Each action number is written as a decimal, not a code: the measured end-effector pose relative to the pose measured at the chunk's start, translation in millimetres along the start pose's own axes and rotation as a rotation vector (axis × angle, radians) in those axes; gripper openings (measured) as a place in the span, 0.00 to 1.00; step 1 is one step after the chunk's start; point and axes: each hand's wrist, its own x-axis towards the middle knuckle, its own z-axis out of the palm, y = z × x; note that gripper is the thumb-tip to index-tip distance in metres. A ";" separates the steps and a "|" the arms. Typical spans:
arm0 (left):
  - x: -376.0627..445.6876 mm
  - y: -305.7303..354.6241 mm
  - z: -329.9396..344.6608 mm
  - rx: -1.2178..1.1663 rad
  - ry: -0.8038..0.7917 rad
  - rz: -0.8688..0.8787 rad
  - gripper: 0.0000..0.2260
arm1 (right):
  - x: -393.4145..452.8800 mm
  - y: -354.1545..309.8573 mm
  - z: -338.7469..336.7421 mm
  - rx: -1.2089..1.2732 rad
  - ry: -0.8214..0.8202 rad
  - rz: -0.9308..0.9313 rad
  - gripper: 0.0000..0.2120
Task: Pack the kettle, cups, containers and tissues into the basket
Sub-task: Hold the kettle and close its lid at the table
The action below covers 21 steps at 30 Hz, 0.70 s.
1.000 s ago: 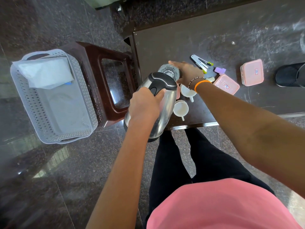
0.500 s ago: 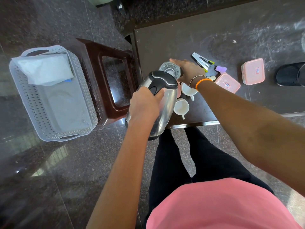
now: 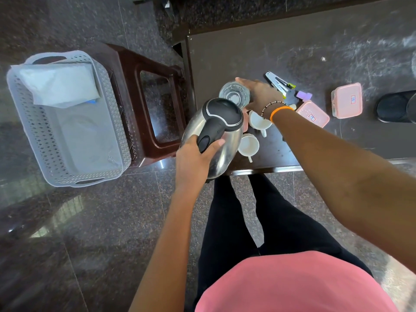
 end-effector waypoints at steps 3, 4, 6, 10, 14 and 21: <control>-6.9 -9.7 -0.3 -0.029 0.020 0.015 0.18 | -2.0 -2.5 0.5 0.009 0.004 0.011 0.33; -9.2 -13.2 0.1 -0.039 0.017 0.023 0.18 | -2.5 -3.6 0.1 0.017 0.005 0.013 0.33; -14.2 -20.3 0.9 -0.072 -0.012 0.038 0.18 | -3.2 -5.7 -0.4 0.031 0.001 0.014 0.35; -25.5 -34.5 0.7 -0.114 -0.025 0.048 0.20 | -7.0 -8.8 0.6 -0.034 0.012 0.048 0.36; -38.9 -53.1 -9.0 -0.157 0.061 0.002 0.12 | -13.3 -15.0 6.4 -0.151 0.027 0.041 0.37; -71.9 -85.2 -48.1 -0.413 0.234 -0.067 0.10 | -44.3 -72.3 21.0 -0.231 0.205 -0.129 0.19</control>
